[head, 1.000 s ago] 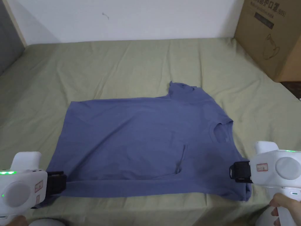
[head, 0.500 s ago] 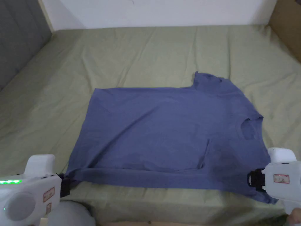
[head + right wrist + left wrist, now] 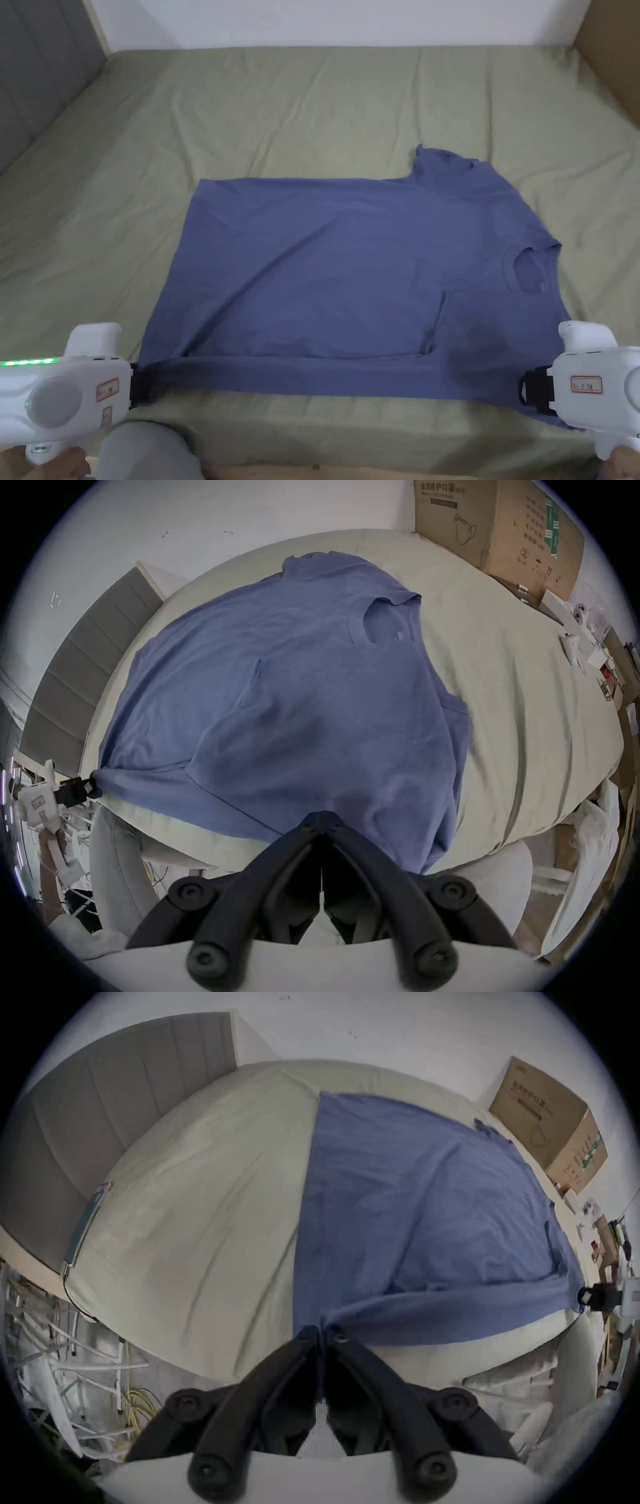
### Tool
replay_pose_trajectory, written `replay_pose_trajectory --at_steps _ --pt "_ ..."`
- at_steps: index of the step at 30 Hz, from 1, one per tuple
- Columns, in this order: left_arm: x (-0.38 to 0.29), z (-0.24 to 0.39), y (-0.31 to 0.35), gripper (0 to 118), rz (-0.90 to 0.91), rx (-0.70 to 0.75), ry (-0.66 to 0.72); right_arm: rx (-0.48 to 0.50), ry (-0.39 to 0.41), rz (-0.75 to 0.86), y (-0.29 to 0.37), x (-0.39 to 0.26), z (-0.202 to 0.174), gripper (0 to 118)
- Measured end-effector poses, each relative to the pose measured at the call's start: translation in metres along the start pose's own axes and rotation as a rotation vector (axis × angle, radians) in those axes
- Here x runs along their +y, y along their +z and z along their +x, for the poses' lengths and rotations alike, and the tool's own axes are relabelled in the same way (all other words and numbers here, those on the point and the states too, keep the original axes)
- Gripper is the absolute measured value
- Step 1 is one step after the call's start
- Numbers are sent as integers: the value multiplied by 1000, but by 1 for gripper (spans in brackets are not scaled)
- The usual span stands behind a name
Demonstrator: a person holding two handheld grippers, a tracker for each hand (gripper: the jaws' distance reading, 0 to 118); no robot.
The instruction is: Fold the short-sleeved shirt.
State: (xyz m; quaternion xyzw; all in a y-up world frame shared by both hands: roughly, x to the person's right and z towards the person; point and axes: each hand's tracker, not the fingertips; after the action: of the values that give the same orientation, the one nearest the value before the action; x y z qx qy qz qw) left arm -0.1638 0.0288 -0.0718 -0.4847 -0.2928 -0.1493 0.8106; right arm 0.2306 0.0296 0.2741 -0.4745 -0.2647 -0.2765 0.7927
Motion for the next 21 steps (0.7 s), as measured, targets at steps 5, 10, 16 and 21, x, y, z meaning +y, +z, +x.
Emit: replay_pose_trajectory --at_steps 5,10,16,21 --pt "-2 0 10 2 24 -18 18 -14 -41 23 13 -2 14 0" --pt "0 3 23 2 34 -28 36 -38 -46 51 21 2 30 66" --pt "3 2 18 3 32 -30 10 -47 -125 53 11 10 46 79" --pt "2 3 13 3 15 -17 -14 -77 -78 2 -6 0 44 1"
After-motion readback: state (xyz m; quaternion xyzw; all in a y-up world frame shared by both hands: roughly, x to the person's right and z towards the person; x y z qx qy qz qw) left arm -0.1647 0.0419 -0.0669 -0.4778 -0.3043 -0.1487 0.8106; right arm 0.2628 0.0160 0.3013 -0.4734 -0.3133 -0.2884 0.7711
